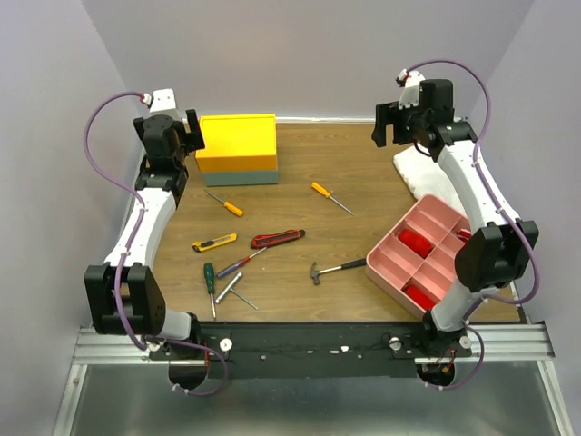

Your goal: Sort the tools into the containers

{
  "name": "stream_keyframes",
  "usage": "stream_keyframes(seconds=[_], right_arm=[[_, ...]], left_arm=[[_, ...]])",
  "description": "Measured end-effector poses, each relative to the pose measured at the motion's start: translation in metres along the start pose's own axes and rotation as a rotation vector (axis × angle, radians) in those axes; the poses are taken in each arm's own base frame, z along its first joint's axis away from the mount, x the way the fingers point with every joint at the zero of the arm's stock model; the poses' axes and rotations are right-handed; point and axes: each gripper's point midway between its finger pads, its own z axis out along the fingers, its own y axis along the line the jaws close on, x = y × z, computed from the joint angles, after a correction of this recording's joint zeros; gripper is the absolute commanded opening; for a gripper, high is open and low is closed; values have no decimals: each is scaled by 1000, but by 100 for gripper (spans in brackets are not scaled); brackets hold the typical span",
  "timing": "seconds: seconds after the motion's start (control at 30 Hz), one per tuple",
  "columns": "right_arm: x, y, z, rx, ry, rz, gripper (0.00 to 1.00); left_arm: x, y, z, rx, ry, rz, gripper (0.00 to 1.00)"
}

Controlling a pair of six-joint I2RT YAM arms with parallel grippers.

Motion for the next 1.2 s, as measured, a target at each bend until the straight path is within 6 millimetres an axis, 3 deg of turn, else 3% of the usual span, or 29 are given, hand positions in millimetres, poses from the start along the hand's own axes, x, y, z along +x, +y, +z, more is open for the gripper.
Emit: stream_keyframes(seconds=[0.07,0.1,0.17,0.2,0.23,0.27,0.3,0.33,0.47,0.73,0.87,1.03,1.2], right_arm=[[9,1,6,-12,36,7,100],[12,3,10,-23,49,9,100],[13,4,17,-32,63,17,88],[10,5,23,-34,65,24,77],[7,6,27,-36,62,32,57],[3,7,31,-36,56,38,12],[0,10,35,-39,54,44,1],[-2,13,39,-43,52,54,1],[-4,27,60,-64,59,86,1],[30,65,112,-184,153,124,1],[49,89,129,-230,200,110,1],[54,116,136,-279,210,88,1],[50,121,137,-286,202,78,1]], left_arm=[[3,10,8,-21,28,-31,95],[4,20,15,-45,43,-64,85],[4,51,32,-117,82,-152,69],[3,62,38,-140,90,-181,47],[6,76,46,-166,106,-228,33],[10,84,50,-174,118,-262,21],[18,94,54,-190,137,-293,6],[27,100,57,-194,157,-321,1],[59,93,69,-146,235,-380,0],[111,41,93,60,360,-409,0],[137,-2,95,163,429,-384,0],[142,-37,90,235,444,-337,0],[146,-77,79,320,465,-285,0]])
